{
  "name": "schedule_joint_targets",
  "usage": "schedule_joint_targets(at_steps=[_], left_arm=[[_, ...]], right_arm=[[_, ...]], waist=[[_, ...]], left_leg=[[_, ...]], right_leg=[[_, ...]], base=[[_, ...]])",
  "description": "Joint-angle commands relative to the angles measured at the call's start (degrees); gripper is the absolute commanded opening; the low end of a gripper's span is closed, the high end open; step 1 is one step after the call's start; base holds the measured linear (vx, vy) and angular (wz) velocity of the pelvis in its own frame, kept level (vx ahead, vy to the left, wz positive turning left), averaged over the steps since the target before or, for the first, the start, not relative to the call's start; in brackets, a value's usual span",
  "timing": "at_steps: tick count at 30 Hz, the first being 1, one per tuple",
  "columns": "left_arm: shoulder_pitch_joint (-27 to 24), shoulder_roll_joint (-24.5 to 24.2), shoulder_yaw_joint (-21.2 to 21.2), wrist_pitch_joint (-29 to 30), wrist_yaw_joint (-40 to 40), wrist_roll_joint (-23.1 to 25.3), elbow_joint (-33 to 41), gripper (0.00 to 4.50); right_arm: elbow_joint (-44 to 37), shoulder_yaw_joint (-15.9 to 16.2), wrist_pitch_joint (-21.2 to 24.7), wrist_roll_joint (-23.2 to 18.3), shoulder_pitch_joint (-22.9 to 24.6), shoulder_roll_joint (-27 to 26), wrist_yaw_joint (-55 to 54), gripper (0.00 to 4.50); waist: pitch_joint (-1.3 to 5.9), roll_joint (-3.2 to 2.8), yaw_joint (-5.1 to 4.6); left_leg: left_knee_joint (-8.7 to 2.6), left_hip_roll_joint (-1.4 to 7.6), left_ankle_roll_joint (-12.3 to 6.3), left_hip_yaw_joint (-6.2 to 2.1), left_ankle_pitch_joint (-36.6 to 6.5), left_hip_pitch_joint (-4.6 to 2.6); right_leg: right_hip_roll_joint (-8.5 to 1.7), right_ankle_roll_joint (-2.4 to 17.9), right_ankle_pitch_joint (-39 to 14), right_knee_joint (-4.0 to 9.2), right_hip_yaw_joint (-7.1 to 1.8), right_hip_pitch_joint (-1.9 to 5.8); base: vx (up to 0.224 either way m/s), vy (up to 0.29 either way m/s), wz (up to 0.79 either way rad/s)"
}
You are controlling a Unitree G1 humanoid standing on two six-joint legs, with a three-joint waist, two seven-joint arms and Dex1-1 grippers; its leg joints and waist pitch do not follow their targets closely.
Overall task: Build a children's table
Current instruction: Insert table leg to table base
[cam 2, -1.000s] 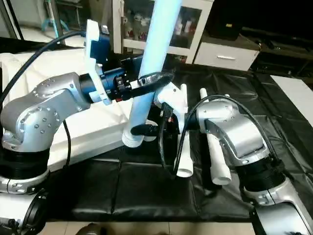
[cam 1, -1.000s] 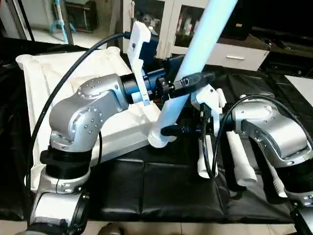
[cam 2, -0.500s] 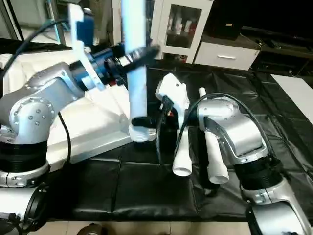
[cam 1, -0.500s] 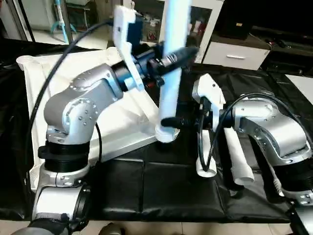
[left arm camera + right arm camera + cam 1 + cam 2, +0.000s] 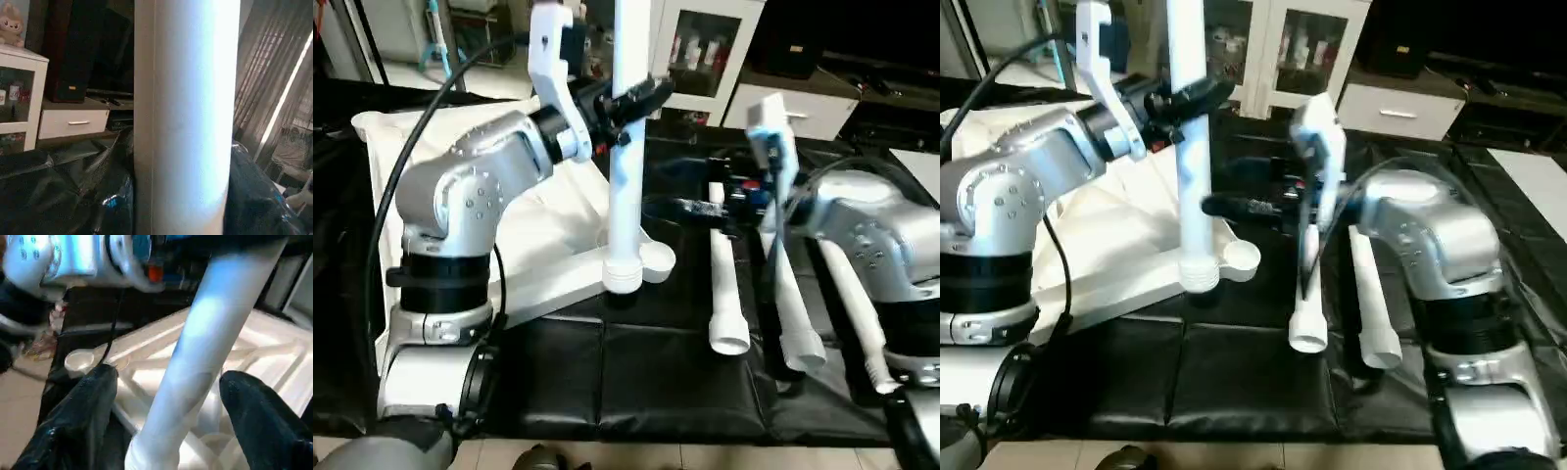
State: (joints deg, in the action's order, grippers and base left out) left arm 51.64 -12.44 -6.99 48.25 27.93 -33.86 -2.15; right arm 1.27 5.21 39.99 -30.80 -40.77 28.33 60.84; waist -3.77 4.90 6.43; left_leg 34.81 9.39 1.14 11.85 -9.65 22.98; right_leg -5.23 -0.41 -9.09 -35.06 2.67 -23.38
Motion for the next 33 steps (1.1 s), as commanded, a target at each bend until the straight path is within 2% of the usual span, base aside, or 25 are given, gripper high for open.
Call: schedule_joint_targets(at_steps=[1,4,5,7,8,12,13,23,25,33], left_arm=[[1.12,0.75,-0.14,0.04,-0.43,-0.28,-0.07,1.72],[1.33,1.14,-0.24,0.25,-0.7,-0.79,-0.08,1.72],[1.55,1.29,-0.28,0.54,-0.89,-1.02,-0.12,1.72],[1.66,1.43,-0.13,0.65,-0.89,-1.04,-0.02,1.72],[1.74,1.5,0.07,0.82,-0.57,-1.32,0.16,1.72],[1.76,1.58,0.28,0.87,-0.6,-1.38,0.27,1.72],[1.76,1.63,0.38,0.86,-0.56,-1.35,0.29,1.72],[1.85,1.84,0.89,0.94,0.06,-1.63,0.39,1.72],[1.83,1.85,1.15,1.12,0.36,-1.76,0.54,1.72],[1.6,1.73,1.88,2.1,1.2,-2.51,1.22,1.72]], right_arm=[[0.78,1.15,0.73,1.54,-0.16,0.94,0.34,4.02],[2.03,2.52,2.49,2.43,-0.29,0.47,-0.91,4.04],[3.13,2.86,3.55,2.59,-0.61,-0.13,-1.85,4.04],[4.5,3.01,4.52,2.52,-1.01,-1.23,-3.1,4.04],[5.45,3.19,5.91,2.1,-1.37,-2.07,-3.75,4.04],[6.56,4.22,6.46,2.62,-1.68,-2.95,-3.74,4.04],[6.98,4.5,6.57,2.87,-1.8,-3.21,-3.79,4.04],[8.9,6.11,7.95,3.03,-2.31,-4.31,-2.84,4.04],[9.29,6.29,7.72,3.1,-2.36,-4.7,-2.47,3.74],[10.32,7.44,6.67,3.87,-2.42,-4.82,-1.48,3.08]], waist=[[4.43,-0.77,0.0],[4.44,-0.7,0.0],[4.43,-0.5,-0.02],[4.39,-0.66,-0.03],[4.41,-0.56,0.01],[4.43,-0.7,0.02],[4.47,-0.46,0.01],[4.4,-0.53,0.06],[4.41,-0.5,0.03],[4.39,-0.56,0.01]], left_leg=[[-4.31,3.6,4.53,-2.11,-13.7,-2.29],[-4.25,3.57,4.53,-2.09,-13.43,-2.3],[-4.27,3.58,4.5,-2.08,-13.62,-2.31],[-4.28,3.57,4.59,-2.13,-14.11,-2.28],[-4.25,3.57,4.73,-2.13,-14.39,-2.37],[-4.38,3.66,5.25,-2.19,-14.49,-2.42],[-4.4,3.66,5.26,-2.16,-14.18,-2.35],[-4.44,3.66,5.4,-2.13,-13.88,-2.33],[-4.44,3.63,5.46,-2.14,-14.08,-2.3],[-4.5,3.64,5.84,-2.17,-14.68,-2.3]], right_leg=[[-3.39,10.02,-12.73,3.59,-1.91,2.06],[-3.39,10.3,-13.29,3.68,-1.89,2.04],[-3.36,10.2,-13.67,3.74,-1.88,2.06],[-3.51,10.05,-14.78,3.85,-1.91,1.96],[-3.51,9.86,-15.47,3.92,-1.87,1.92],[-3.42,9.5,-14.57,3.81,-1.85,1.86],[-3.41,9.43,-14.14,3.77,-1.83,1.95],[-3.48,9.07,-14.5,3.76,-1.89,1.9],[-3.51,8.94,-14.8,3.76,-1.89,1.93],[-3.51,8.73,-15.45,3.84,-1.89,1.85]], base=[[0.0,0.0,0.0],[0.0,0.0,0.0],[0.0,0.0,0.0],[0.0,0.0,0.0],[0.0,0.0,0.0],[0.0,0.0,0.0],[0.0,0.0,0.0],[0.0,0.0,0.0],[0.0,0.0,0.0],[0.0,0.0,0.0]])
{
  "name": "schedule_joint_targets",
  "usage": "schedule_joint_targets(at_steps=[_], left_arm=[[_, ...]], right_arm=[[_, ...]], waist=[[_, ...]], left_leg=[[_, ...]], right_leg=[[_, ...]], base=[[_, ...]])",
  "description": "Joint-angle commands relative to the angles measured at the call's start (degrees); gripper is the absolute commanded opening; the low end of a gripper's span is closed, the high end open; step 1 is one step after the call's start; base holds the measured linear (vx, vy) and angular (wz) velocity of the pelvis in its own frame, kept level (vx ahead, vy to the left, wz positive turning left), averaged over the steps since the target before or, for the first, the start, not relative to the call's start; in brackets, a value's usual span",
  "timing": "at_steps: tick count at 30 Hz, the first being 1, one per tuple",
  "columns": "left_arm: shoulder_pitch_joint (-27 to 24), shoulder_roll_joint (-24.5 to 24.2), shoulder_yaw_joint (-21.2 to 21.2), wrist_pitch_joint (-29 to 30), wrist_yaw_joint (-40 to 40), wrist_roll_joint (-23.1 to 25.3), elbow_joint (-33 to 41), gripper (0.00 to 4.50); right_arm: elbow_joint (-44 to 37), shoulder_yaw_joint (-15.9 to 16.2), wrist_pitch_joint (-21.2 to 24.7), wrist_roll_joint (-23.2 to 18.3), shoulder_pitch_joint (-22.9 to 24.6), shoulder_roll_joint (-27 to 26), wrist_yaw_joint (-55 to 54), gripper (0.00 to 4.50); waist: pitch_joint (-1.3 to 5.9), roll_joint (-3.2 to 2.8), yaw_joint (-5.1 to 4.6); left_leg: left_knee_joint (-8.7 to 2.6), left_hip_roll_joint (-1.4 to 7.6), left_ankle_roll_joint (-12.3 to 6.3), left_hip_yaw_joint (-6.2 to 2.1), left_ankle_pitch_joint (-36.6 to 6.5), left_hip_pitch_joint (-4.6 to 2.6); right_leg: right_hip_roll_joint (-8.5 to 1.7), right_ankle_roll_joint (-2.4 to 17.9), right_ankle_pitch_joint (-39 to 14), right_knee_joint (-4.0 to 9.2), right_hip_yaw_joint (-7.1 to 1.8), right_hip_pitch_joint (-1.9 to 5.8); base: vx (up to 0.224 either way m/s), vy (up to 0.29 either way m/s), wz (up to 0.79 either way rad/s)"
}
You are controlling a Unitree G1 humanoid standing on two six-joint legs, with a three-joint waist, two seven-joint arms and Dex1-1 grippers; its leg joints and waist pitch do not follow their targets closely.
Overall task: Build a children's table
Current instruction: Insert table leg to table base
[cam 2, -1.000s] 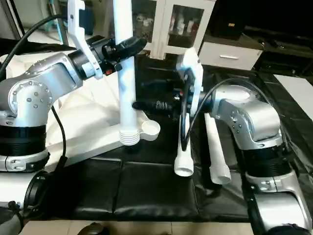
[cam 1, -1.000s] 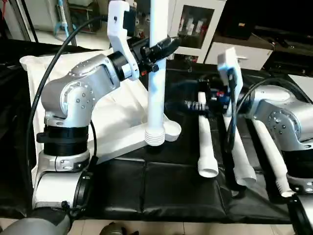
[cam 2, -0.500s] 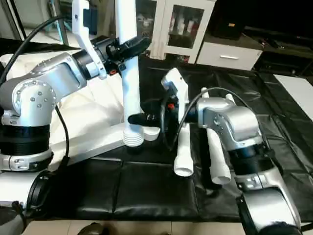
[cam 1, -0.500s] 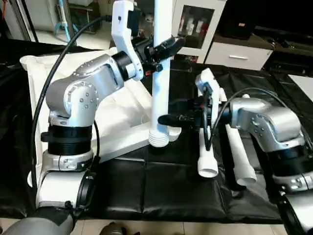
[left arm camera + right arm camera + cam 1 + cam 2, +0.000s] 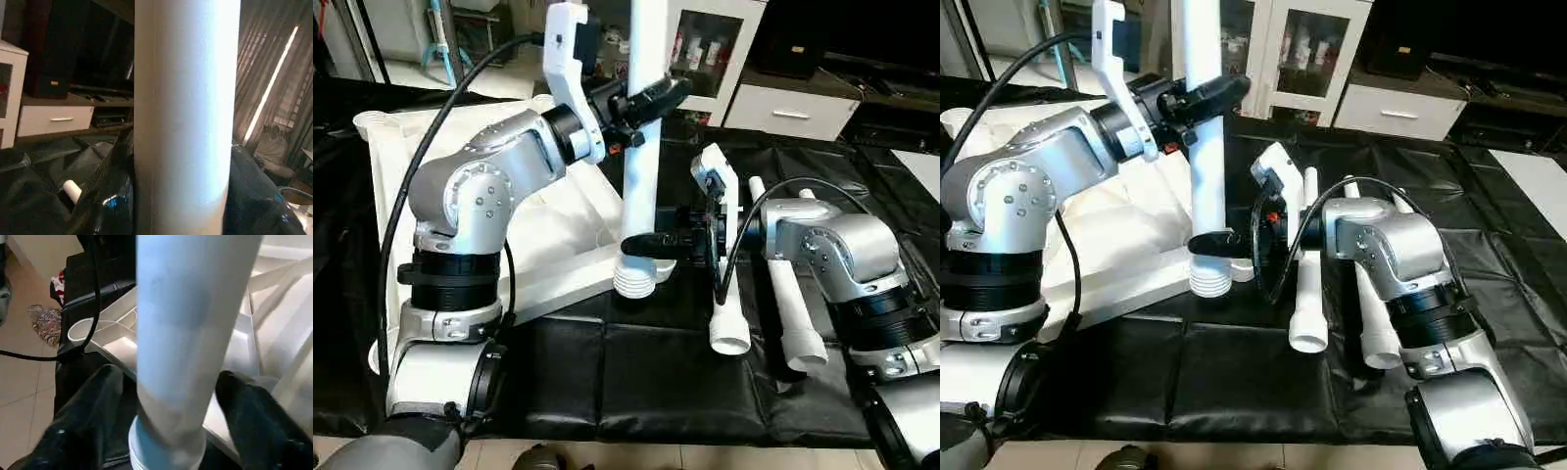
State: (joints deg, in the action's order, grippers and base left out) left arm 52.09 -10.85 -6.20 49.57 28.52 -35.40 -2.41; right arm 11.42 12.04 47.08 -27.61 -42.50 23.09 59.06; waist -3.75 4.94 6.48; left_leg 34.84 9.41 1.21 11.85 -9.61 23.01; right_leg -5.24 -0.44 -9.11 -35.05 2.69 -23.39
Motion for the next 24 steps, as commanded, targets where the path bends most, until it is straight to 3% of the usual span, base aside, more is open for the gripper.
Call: schedule_joint_targets(at_steps=[1,12,24], left_arm=[[1.01,0.06,1.52,1.06,0.97,-1.16,1.83,1.72],[0.91,0.59,2.67,1.65,1.8,-1.38,2.32,1.72],[1.19,0.92,2.87,1.76,1.9,-1.61,2.18,1.72]], right_arm=[[0.38,0.81,-0.67,0.83,-0.74,0.44,0.42,2.85],[1.34,2.11,-1.61,1.76,-0.85,0.39,2.3,1.95],[1.2,2.28,-2.52,1.91,-0.16,0.03,3.91,1.86]], waist=[[4.36,-0.54,-0.01],[4.33,-0.59,-0.01],[4.34,-0.72,-0.02]], left_leg=[[-4.51,3.62,5.76,-2.15,-14.68,-2.36],[-4.53,3.69,5.49,-2.18,-14.83,-2.37],[-4.55,3.68,5.53,-2.2,-15.0,-2.36]], right_leg=[[-3.52,8.79,-15.47,3.84,-1.91,1.85],[-3.54,8.92,-15.69,3.87,-1.95,1.91],[-3.49,8.94,-15.63,3.9,-1.93,1.88]], base=[[0.0,0.0,0.0],[0.0,0.0,0.0],[0.0,0.0,0.0]])
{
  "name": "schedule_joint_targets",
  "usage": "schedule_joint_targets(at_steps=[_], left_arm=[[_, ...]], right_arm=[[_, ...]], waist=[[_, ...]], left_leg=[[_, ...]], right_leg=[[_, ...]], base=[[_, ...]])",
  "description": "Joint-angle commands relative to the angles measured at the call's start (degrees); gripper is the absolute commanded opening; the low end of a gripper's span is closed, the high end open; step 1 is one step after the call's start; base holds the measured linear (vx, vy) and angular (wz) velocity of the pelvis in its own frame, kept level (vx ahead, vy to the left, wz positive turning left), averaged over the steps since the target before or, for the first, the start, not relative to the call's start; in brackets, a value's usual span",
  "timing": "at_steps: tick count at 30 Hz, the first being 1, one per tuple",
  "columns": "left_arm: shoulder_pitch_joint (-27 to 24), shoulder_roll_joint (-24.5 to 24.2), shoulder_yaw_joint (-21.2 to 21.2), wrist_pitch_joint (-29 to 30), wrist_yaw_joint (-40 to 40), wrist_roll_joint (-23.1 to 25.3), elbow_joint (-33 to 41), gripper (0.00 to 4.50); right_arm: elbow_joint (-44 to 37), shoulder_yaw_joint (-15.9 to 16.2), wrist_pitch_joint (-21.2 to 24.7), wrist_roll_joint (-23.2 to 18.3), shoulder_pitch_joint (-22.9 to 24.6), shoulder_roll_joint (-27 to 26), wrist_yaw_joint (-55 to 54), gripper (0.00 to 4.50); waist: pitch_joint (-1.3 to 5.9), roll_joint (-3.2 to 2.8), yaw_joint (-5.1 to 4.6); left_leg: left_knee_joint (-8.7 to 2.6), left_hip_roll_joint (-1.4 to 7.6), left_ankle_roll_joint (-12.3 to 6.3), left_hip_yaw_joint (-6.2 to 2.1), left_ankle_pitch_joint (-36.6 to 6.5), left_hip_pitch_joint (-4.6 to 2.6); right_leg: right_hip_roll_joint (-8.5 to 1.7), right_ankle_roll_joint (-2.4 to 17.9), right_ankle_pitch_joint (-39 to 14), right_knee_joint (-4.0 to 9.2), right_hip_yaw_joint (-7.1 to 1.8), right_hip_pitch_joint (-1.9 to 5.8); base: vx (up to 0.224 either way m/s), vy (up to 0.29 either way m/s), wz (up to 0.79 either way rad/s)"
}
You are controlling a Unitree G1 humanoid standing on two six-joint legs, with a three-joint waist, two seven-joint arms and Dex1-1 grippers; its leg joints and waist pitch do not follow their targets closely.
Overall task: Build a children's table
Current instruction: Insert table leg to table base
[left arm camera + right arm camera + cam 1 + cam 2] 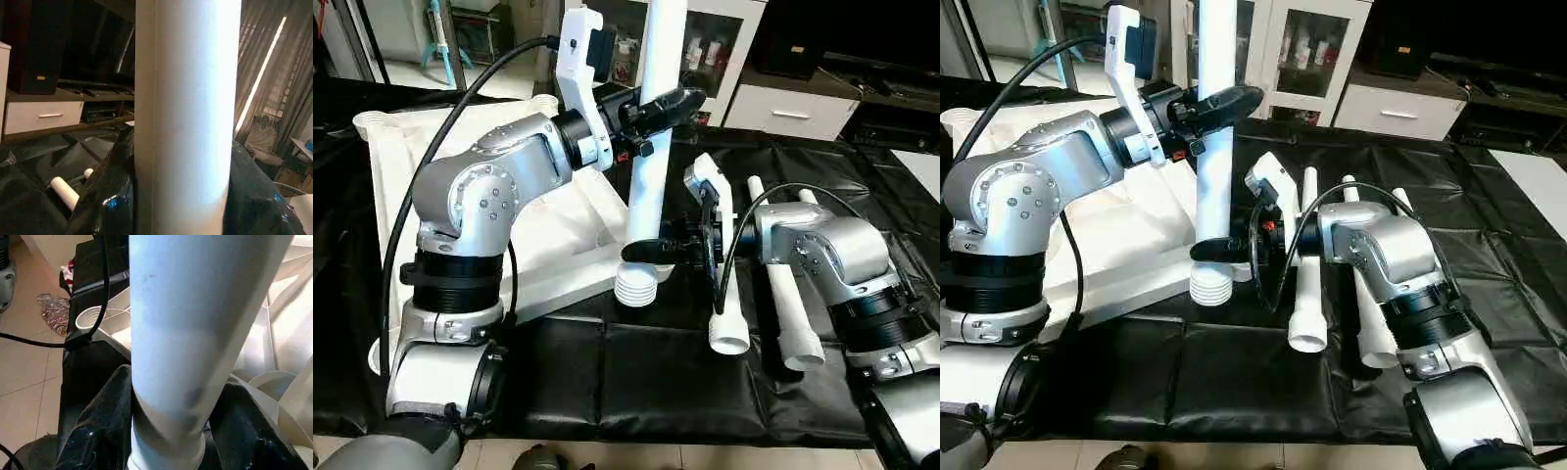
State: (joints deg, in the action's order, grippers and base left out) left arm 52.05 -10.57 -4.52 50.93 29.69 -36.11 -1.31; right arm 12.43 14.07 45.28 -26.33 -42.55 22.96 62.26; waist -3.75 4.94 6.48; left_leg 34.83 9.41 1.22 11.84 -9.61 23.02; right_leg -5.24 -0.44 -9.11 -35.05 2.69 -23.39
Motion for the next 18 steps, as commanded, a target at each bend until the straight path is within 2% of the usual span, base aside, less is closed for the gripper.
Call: schedule_joint_targets(at_steps=[1,6,7,9,12,14,18], left_arm=[[1.26,0.67,1.21,0.39,0.74,-0.89,1.03,1.72],[1.35,0.74,1.2,0.42,0.76,-0.92,0.93,1.72],[1.37,0.72,1.23,0.45,0.85,-0.95,0.93,1.72],[1.41,0.69,1.31,0.49,1.09,-1.0,0.93,1.72],[1.27,0.5,1.65,0.7,1.8,-1.24,1.3,1.72],[1.08,0.32,1.96,0.99,2.31,-1.45,1.68,1.72],[0.61,0.07,2.5,1.34,2.87,-1.65,2.36,1.72]], right_arm=[[0.22,0.23,-0.78,0.68,-0.11,0.17,0.73,1.86],[0.62,0.21,-2.8,1.99,0.1,-0.05,-0.4,1.86],[0.79,0.1,-2.78,1.97,0.06,-0.17,-0.53,2.2],[0.9,0.01,-2.78,2.0,0.02,-0.26,-0.55,2.55],[0.81,0.21,-3.14,2.33,0.0,-0.19,-0.58,2.65],[0.69,0.34,-3.45,2.59,0.03,-0.14,-0.49,2.96],[0.6,0.17,-3.51,2.73,0.08,-0.36,-0.11,3.01]], waist=[[4.34,-0.69,-0.03],[4.36,-0.76,-0.04],[4.35,-0.78,-0.07],[4.4,-0.79,-0.04],[4.37,-0.74,-0.04],[4.38,-0.73,-0.05],[4.38,-0.69,-0.06]], left_leg=[[-4.56,3.68,5.54,-2.21,-15.08,-2.37],[-4.55,3.64,5.58,-2.18,-15.06,-2.38],[-4.58,3.66,5.54,-2.22,-15.13,-2.35],[-4.53,3.66,5.51,-2.2,-15.15,-2.43],[-4.54,3.64,5.43,-2.17,-14.92,-2.4],[-4.55,3.65,5.43,-2.17,-14.82,-2.37],[-4.53,3.67,5.3,-2.13,-14.5,-2.39]], right_leg=[[-3.49,8.97,-15.59,3.87,-1.91,1.9],[-3.47,9.13,-15.23,3.83,-1.93,1.91],[-3.49,9.21,-15.19,3.81,-1.92,1.92],[-3.47,9.34,-14.98,3.81,-1.92,1.89],[-3.44,9.5,-14.71,3.78,-1.91,1.93],[-3.44,9.54,-14.56,3.75,-1.92,1.97],[-3.46,9.82,-14.14,3.7,-1.93,1.97]], base=[[0.0,0.0,0.0],[0.0,0.0,0.0],[0.0,0.0,0.0],[0.0,0.0,0.0],[0.0,0.0,0.0],[0.0,0.0,0.0],[0.0,0.0,0.0]])
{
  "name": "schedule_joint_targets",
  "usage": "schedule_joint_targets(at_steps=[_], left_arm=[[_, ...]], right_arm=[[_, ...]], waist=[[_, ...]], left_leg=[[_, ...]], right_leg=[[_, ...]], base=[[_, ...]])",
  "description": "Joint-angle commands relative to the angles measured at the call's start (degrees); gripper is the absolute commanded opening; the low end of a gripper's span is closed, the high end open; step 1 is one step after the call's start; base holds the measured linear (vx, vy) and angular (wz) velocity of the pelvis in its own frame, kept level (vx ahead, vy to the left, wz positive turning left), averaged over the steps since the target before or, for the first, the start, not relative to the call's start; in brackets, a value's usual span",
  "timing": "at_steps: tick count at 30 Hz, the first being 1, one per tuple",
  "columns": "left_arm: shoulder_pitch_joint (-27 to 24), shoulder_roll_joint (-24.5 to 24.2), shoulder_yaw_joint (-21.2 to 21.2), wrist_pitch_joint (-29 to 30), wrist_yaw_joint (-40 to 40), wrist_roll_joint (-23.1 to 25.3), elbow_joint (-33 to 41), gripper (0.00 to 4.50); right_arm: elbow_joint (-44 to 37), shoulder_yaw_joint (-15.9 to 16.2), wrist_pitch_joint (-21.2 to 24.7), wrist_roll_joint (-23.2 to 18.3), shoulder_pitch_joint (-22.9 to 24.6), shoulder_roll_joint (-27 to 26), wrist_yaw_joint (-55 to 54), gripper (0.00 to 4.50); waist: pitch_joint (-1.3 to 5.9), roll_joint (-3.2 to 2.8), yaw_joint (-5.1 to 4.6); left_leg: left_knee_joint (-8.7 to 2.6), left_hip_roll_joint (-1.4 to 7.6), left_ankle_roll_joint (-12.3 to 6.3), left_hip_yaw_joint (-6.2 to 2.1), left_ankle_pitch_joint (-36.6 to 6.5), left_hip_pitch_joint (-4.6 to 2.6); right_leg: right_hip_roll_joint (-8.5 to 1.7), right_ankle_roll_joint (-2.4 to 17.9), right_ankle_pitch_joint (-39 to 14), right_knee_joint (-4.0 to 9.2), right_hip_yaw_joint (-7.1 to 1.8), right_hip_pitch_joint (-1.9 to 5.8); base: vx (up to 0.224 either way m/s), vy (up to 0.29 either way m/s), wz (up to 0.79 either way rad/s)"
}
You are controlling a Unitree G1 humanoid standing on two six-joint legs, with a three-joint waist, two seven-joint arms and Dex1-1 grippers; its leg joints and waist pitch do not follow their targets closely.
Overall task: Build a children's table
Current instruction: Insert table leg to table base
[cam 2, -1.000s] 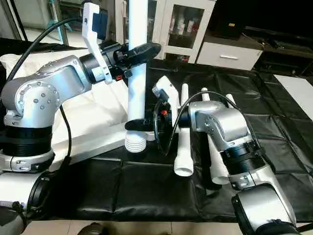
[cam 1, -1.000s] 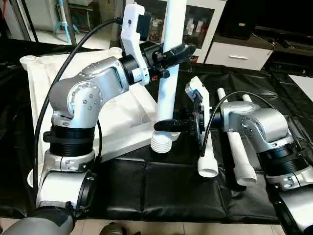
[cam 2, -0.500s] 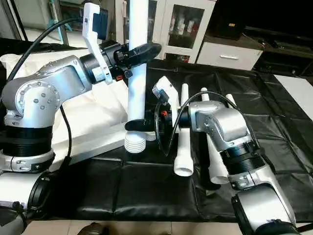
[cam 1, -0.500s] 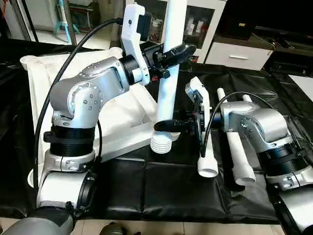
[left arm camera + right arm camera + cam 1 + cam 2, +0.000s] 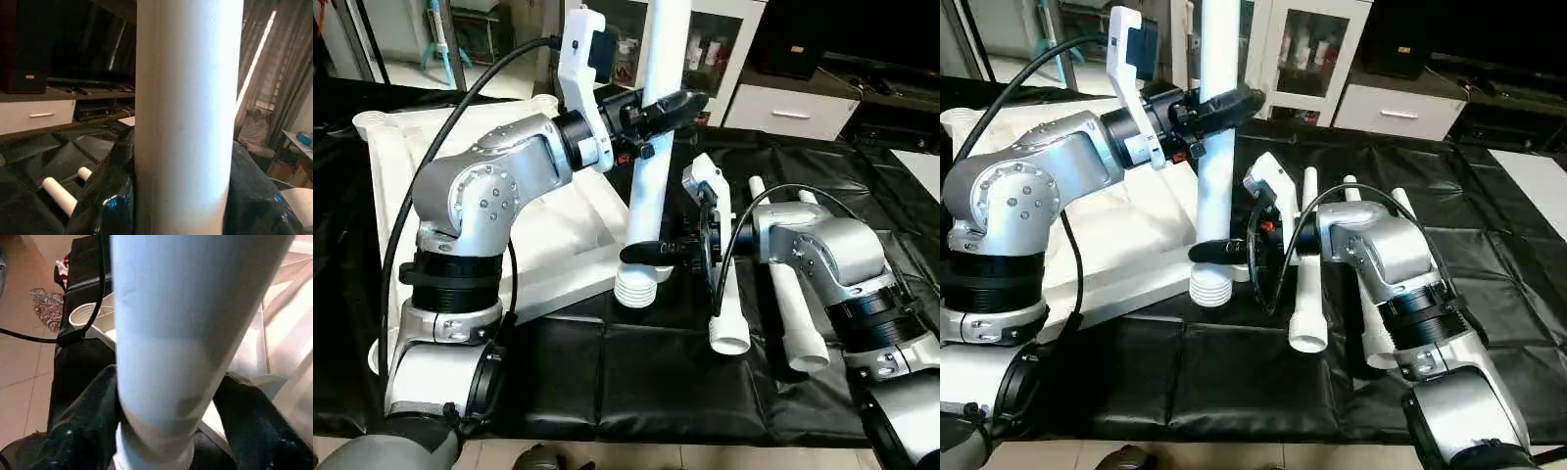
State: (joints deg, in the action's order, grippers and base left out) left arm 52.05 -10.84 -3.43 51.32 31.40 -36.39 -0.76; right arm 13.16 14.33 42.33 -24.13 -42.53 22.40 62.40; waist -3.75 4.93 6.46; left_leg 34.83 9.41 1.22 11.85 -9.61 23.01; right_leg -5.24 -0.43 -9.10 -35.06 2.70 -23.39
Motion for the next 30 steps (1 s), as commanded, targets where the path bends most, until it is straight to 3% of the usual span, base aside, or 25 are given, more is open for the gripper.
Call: schedule_joint_targets(at_steps=[1,11,17,28,29,30], left_arm=[[0.56,0.32,1.47,0.99,1.24,-1.41,1.88,1.72],[0.5,0.25,1.53,0.68,1.57,-1.21,1.93,1.72],[0.46,0.1,1.43,0.58,1.92,-0.96,1.9,1.72],[0.34,-0.73,2.23,-0.8,1.7,0.36,2.24,1.72],[0.35,-0.09,1.54,0.01,1.33,-0.55,1.81,2.28],[0.3,0.31,0.96,0.69,0.6,-1.02,1.68,2.42]], right_arm=[[-0.15,-0.07,-0.57,0.44,0.06,0.17,-0.1,3.01],[-1.06,0.27,-0.16,-0.21,0.48,0.07,1.55,3.01],[-1.16,0.45,-0.45,-0.18,0.69,0.13,2.68,2.29],[-1.44,0.44,-0.8,0.35,1.15,0.45,3.07,1.85],[-1.43,0.34,-0.81,0.36,1.22,0.37,2.95,1.85],[-1.46,0.25,-0.81,0.35,1.3,0.32,2.82,1.85]], waist=[[4.34,-0.7,-0.07],[4.33,-0.5,-0.02],[4.34,-0.53,-0.03],[4.34,-0.67,-0.02],[4.34,-0.55,-0.06],[4.38,-0.62,-0.02]], left_leg=[[-4.54,3.65,5.21,-2.12,-14.63,-2.35],[-4.53,3.69,5.25,-2.14,-14.91,-2.37],[-4.51,3.72,5.08,-2.14,-14.61,-2.4],[-4.54,3.69,5.19,-2.14,-14.79,-2.38],[-4.54,3.68,5.21,-2.14,-14.81,-2.35],[-4.51,3.7,5.24,-2.13,-14.63,-2.38]], right_leg=[[-3.43,9.8,-14.33,3.74,-1.95,1.97],[-3.52,9.54,-15.12,3.78,-1.94,1.97],[-3.5,9.41,-15.32,3.79,-1.94,1.93],[-3.47,9.55,-14.83,3.79,-1.97,1.95],[-3.47,9.53,-15.01,3.78,-1.94,1.98],[-3.5,9.67,-14.74,3.69,-1.94,1.99]], base=[[0.0,0.0,0.0],[0.0,0.0,0.0],[0.0,0.0,0.0],[0.0,0.0,0.0],[0.0,0.0,0.0],[0.0,0.0,0.0]])
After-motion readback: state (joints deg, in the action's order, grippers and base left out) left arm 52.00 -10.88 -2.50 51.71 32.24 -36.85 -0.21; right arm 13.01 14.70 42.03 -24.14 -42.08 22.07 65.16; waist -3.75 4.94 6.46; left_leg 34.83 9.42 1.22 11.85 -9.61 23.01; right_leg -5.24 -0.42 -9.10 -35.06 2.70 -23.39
